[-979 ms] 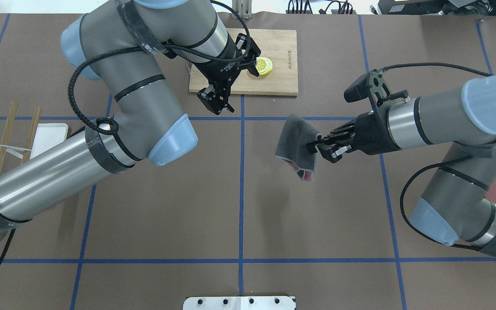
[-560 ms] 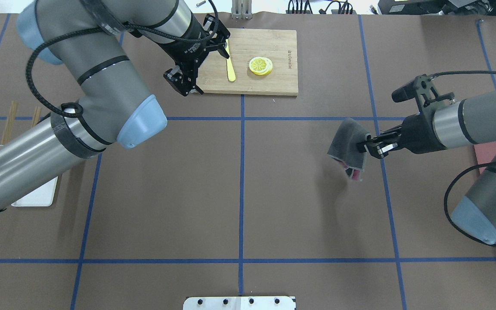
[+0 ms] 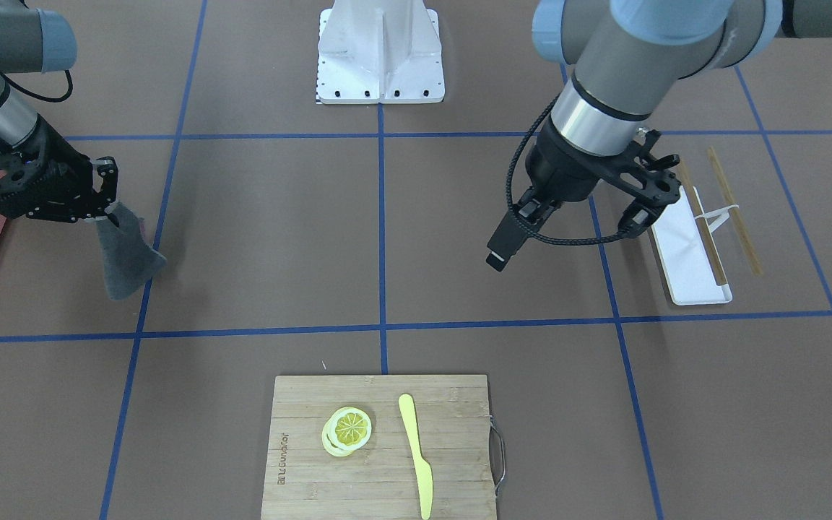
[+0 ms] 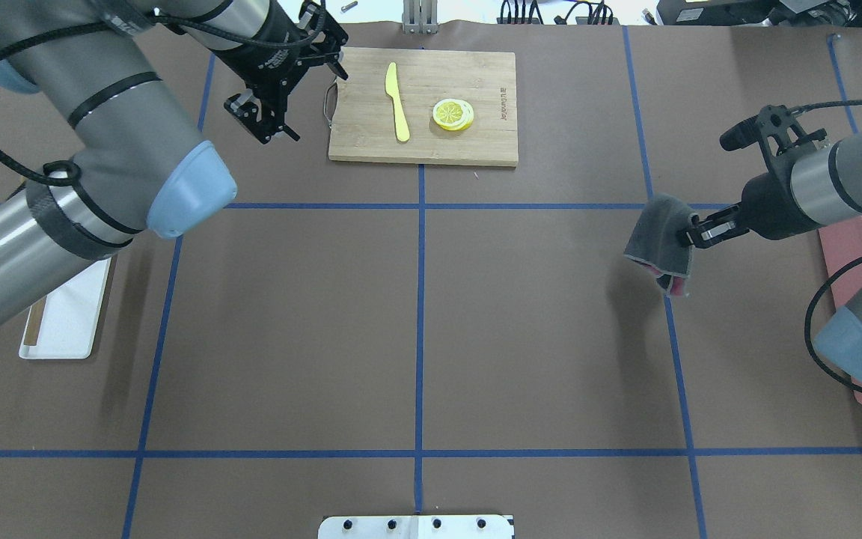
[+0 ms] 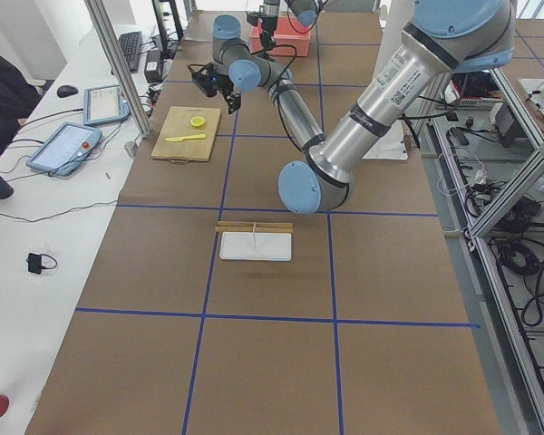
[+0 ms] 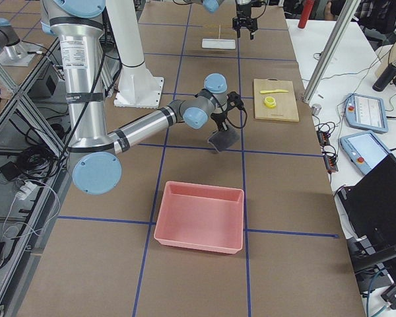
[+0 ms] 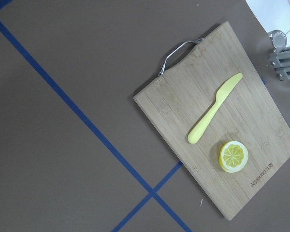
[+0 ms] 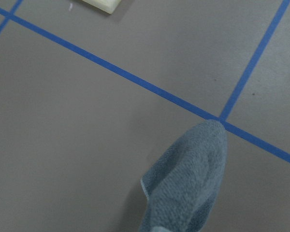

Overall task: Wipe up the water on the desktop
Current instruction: 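Open and withdraw the left gripper while the right gripper pulls the cloth away, then wipe the table surface with the cloth held in the right gripper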

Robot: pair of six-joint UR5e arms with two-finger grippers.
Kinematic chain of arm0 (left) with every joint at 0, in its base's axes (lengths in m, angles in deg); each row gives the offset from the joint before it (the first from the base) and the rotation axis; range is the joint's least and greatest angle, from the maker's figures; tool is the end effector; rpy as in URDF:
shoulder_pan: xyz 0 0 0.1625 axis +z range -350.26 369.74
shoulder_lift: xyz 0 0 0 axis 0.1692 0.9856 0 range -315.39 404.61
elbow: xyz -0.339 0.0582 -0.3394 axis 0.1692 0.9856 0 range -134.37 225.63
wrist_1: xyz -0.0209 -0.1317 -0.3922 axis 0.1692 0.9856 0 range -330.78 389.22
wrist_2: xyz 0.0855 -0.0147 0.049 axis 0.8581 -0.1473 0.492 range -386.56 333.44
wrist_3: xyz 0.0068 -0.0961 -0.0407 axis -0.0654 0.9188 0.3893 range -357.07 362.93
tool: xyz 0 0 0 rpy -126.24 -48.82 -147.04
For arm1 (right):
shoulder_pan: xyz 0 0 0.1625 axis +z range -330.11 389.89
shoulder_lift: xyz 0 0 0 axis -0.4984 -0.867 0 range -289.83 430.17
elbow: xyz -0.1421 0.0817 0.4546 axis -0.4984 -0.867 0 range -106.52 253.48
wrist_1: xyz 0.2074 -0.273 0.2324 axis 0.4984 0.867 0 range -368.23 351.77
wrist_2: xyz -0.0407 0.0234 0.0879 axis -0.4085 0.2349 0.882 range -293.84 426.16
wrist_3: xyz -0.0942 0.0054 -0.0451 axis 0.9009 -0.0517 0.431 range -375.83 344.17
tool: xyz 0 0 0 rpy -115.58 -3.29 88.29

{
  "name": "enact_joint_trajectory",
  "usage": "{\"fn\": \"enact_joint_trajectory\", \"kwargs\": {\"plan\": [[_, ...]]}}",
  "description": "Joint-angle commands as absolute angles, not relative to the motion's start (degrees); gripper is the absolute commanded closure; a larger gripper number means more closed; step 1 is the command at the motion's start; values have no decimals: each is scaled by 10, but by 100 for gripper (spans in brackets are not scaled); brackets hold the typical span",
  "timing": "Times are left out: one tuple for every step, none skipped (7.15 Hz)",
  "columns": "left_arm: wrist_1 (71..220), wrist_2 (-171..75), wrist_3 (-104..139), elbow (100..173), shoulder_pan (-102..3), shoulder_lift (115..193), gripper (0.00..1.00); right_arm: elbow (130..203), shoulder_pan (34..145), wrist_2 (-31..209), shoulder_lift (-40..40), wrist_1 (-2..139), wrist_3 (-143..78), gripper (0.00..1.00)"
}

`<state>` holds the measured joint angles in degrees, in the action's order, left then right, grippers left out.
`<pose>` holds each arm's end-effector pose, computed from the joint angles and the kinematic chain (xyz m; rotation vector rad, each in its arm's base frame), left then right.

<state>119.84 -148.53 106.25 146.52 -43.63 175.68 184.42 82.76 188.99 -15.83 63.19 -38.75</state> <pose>0.3492 -0.6003 0.1928 -0.1858 1.0442 -0.8017 -0.2541 -0.4624 0.4744 0.3690 -0.8470 -0.4479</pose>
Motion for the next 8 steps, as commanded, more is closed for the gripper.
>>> {"fn": "enact_joint_trajectory", "kwargs": {"plan": [[1130, -1484, 942, 1534, -466, 1710, 2, 1843, 838, 1841, -165, 729, -255, 100], [1119, -1485, 916, 1555, -481, 1686, 2, 1840, 833, 1815, -179, 748, -229, 100], [1118, -1483, 882, 1565, -495, 1666, 2, 1819, 817, 1811, -174, 752, -219, 100], [1118, -1478, 813, 1593, -498, 1632, 2, 1789, 790, 1811, -155, 752, -220, 100], [1118, -1474, 797, 1603, -502, 1615, 2, 1774, 769, 1812, -145, 751, -224, 100], [1118, -1474, 797, 1601, -503, 1614, 2, 1774, 752, 1814, -143, 751, -229, 100], [1118, -1474, 797, 1601, -502, 1614, 2, 1775, 734, 1816, -135, 750, -252, 100], [1118, -1470, 797, 1600, -502, 1613, 2, 1775, 714, 1830, -122, 746, -291, 100]]}}
